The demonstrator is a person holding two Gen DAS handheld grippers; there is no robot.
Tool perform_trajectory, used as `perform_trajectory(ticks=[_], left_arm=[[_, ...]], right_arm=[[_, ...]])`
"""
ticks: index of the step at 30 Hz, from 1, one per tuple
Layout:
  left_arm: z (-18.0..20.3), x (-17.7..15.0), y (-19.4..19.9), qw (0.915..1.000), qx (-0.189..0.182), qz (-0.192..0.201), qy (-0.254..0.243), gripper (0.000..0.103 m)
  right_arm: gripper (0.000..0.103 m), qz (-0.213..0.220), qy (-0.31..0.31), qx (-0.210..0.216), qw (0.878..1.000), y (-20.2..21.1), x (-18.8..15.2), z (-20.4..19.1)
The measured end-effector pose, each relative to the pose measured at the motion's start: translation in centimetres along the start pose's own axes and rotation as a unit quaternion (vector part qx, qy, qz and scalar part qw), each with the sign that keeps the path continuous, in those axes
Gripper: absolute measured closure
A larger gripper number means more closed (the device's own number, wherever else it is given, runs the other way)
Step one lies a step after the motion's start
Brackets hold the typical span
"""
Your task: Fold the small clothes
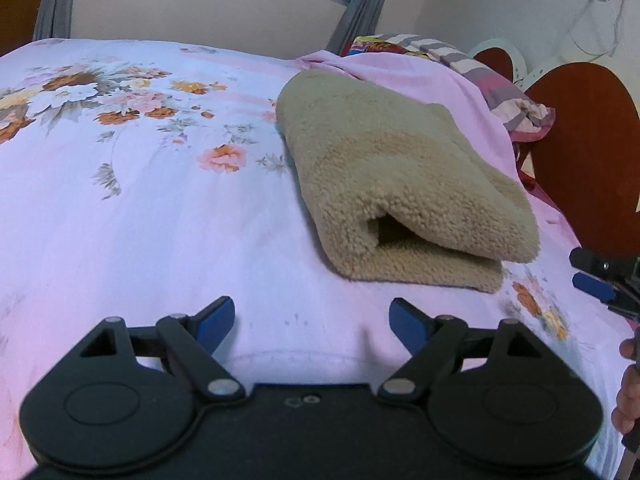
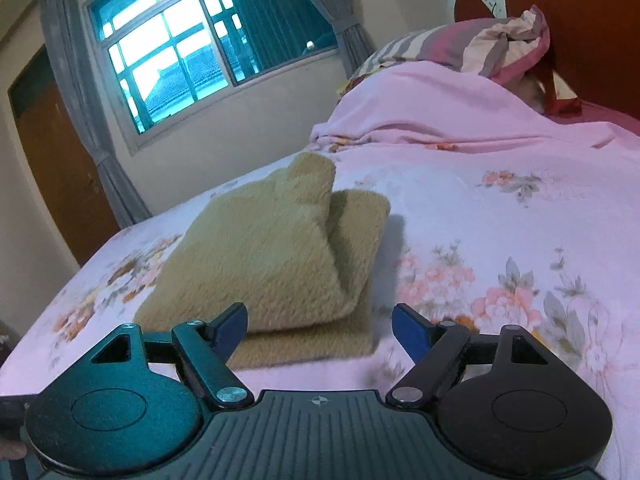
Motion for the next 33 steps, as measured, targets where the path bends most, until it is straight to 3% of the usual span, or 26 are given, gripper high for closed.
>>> perform_trajectory(ticks=[4, 15, 22, 28, 30, 31, 32, 33], left_arm=[[-0.1, -0.8, 1.9, 0.9998, 0.02, 0.003, -0.006, 0.018], [-1.2, -0.8, 4.4, 0.9994, 0.022, 0.024, -0.014, 0.018], [-0.7, 0.4, 1.1, 0.9996, 0.007, 0.02, -0.021, 0.018], [2.5, 1.7, -5.5, 0.9984, -0.025, 0.001, -0.052, 0.018], [2.1, 2.0, -7.8, 0.9984, 0.0, -0.001, -0.056, 0.018], [1.2, 2.0, -8.8, 0.9969, 0.046, 0.001, -0.064, 0.016], [0.2, 1.8, -9.4, 0.9972, 0.048, -0.013, -0.056, 0.016], [-0.8, 1.8, -9.6, 0.9987, 0.024, -0.033, -0.032, 0.016]], right_arm=[[0.023, -0.018, -0.011, 0.0, 1.0, 1.6, -1.4, -0.5], [0.023, -0.022, 0.008, 0.001, 1.0, 2.3, -2.4, -4.7], [0.023, -0.01, 0.039, -0.003, 0.999, -1.9, -0.2, -5.7], [0.023, 0.008, 0.058, -0.016, 0.998, -7.0, 2.8, -5.1], [0.023, -0.003, 0.067, -0.03, 0.997, -9.6, 2.8, -4.2], [0.023, -0.019, 0.08, -0.047, 0.995, -11.0, 2.3, -3.5], [0.023, -0.053, 0.094, -0.077, 0.991, -12.8, 1.5, -2.4], [0.023, -0.082, 0.08, -0.078, 0.99, -14.0, 0.7, -1.3]])
Point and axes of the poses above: each gripper's, at about its wrist camera, not at the fingertips, and y roughly against the way its jaws point, z to its right, x to its top, the point moved 3 cm from there along -y, roughly the way its jaws point, and after that the axes turned 8 degrees about z, right-handed, at the moved point
